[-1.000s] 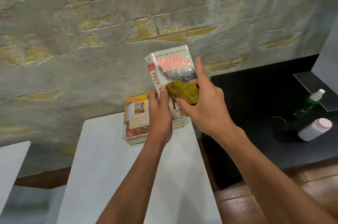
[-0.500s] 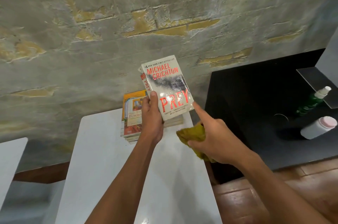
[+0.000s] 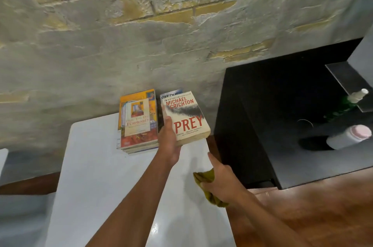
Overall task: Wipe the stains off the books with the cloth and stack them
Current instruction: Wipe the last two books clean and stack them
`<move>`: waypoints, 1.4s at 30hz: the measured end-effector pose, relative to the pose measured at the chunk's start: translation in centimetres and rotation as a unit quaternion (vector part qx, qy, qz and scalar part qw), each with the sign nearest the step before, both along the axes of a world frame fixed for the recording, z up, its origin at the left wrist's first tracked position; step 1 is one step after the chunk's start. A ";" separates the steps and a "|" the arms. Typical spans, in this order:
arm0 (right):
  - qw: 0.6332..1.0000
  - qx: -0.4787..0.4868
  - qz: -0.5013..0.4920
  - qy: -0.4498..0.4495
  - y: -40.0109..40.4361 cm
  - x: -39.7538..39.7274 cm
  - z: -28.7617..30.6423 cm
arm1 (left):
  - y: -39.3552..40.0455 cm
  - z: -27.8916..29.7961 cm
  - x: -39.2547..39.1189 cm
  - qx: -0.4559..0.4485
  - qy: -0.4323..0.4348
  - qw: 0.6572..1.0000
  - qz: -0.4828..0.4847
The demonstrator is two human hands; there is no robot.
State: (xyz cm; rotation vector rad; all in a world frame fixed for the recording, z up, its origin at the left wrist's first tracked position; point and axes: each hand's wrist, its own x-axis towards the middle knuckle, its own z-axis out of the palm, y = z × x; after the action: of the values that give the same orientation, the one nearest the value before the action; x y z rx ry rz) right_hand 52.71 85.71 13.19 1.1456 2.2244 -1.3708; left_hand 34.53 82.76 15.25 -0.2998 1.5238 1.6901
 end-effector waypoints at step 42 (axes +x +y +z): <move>0.999 -0.040 -0.023 -0.019 1.6 -4.2 -7.6 | 8.4 -4.7 -6.7 -0.453 0.262 0.845 -0.108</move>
State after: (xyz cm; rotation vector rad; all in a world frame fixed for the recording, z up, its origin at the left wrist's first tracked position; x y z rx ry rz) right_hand 48.48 87.34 5.59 1.1927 2.1103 -1.4301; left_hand 27.87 91.13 10.55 -0.1268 2.6064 0.7796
